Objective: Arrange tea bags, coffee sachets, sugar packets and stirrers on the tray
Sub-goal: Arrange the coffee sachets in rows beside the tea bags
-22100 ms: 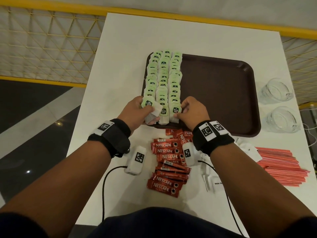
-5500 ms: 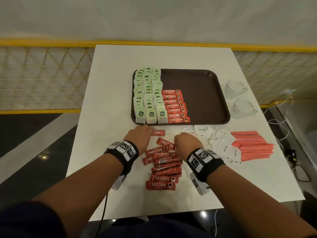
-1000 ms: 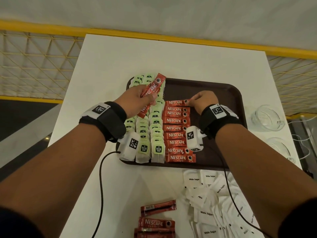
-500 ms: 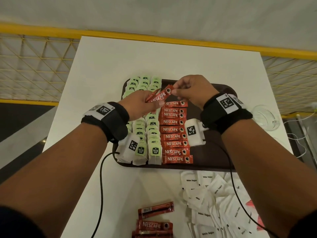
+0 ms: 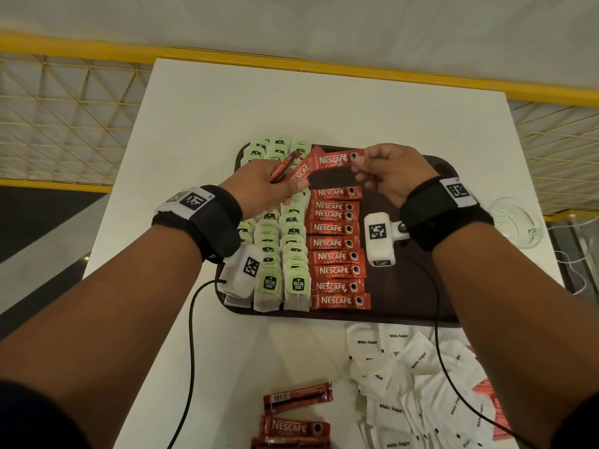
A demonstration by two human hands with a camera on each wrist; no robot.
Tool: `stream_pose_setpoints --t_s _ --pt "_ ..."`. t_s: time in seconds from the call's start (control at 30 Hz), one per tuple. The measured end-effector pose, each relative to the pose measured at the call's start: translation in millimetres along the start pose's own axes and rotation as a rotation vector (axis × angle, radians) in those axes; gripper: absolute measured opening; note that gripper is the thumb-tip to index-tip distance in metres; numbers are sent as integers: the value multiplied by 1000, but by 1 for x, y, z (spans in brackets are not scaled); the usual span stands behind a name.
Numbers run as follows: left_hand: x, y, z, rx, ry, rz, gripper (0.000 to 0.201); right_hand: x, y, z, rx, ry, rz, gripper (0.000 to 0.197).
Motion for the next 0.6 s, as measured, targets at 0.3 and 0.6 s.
stream_pose_setpoints --t_s 0.3,0.6 --pt "-5 -2 -11 10 -19 70 33 -5 18 28 192 -320 187 14" --pt "-4 -2 -10 10 -21 85 33 1 27 34 185 -685 193 17"
Point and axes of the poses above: each hand's wrist, its own y-axis towards the middle knuckle, its own x-axis out of the palm, z = x × y, the point moved 5 cm from there along y, towards the middle knuckle, and after that the axes turned 7 degrees about -y, right-handed, at the moved point
